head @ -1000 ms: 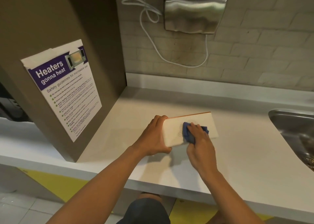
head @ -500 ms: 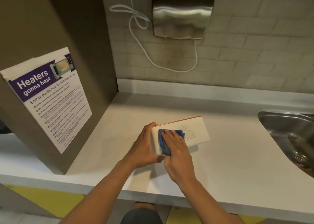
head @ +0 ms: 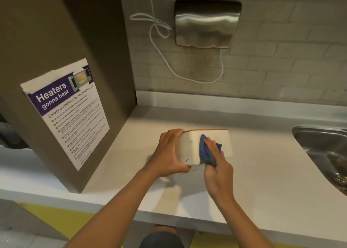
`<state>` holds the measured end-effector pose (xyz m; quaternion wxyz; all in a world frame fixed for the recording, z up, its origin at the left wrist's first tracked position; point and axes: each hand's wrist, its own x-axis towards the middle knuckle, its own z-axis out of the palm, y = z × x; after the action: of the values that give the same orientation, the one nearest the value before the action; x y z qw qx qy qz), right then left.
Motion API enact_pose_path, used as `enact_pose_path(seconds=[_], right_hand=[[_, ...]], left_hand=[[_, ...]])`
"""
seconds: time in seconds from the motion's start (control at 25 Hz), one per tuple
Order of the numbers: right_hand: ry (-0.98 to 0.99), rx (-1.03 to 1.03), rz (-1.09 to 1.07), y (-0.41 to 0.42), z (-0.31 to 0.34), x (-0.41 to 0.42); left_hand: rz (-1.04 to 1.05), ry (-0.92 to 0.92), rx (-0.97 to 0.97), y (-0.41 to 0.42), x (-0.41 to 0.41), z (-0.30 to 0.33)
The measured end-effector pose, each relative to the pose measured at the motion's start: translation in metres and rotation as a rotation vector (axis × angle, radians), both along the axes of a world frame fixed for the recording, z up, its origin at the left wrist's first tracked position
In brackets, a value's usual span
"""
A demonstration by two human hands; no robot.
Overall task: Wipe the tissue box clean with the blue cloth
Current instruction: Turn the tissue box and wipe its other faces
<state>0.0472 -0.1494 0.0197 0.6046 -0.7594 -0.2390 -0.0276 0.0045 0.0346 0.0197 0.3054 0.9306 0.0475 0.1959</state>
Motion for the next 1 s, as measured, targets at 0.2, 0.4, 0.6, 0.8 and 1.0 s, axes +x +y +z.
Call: enact_pose_path(seconds=[0.2,0.4,0.6,0.8,1.0], right_hand=[[0.188,0.24,-0.07,-0.012,0.024,0.007],[0.262,0.311,-0.1,-0.024,0.024,0.017],[0.294,0.386,-0.111,-0.033,0.033,0.02],[0.192,0.287,0.127,-0.047,0.034,0.024],[0.146,0.227,0.208,-0.059,0.02,0.026]], left_hand=[[-0.071,0.025,0.118,-0.014,0.008,0.042],[-0.087,0.028,0.124,-0.028,0.01,0.05],[-0.104,-0.001,0.17,-0.04,0.018,0.061],[-0.125,0.041,0.218,-0.047,0.028,0.068],[-0.192,0.046,0.242,-0.051,0.026,0.07]])
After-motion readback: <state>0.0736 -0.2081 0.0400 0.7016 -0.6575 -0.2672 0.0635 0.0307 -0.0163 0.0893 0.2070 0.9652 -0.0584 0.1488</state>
